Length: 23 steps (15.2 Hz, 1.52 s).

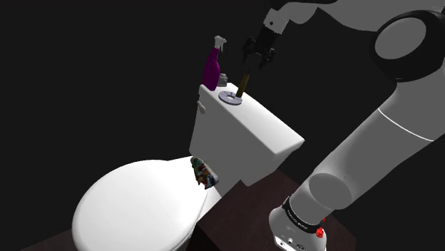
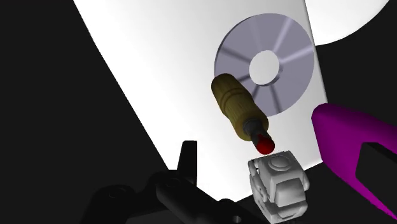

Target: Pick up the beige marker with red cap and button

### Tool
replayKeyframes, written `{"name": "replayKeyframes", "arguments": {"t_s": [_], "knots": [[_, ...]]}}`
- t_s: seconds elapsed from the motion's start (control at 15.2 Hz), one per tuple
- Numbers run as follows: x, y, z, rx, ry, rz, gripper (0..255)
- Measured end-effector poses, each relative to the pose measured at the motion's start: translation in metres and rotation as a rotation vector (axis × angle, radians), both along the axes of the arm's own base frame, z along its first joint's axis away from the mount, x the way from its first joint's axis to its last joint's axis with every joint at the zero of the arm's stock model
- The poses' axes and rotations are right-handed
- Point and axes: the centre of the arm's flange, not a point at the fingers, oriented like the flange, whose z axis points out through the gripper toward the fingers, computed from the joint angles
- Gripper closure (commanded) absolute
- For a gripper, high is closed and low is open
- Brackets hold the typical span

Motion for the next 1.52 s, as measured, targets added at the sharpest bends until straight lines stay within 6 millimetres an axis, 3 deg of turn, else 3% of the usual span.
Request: {"name": "replayKeyframes", "arguments": {"t_s": [0.4,0.46,1.12,1.52], "knots": [[0.002,-0.001,-0.027,0.001,-0.001,-0.003,0],[0.002,-0.001,-0.029,0.001,-0.001,-0.003,255],[0.002,-0.001,-0.029,0.001,-0.002,-0.003,255],[0.003,-0.001,-0.002,0.001,-0.002,-0.003,255]]}}
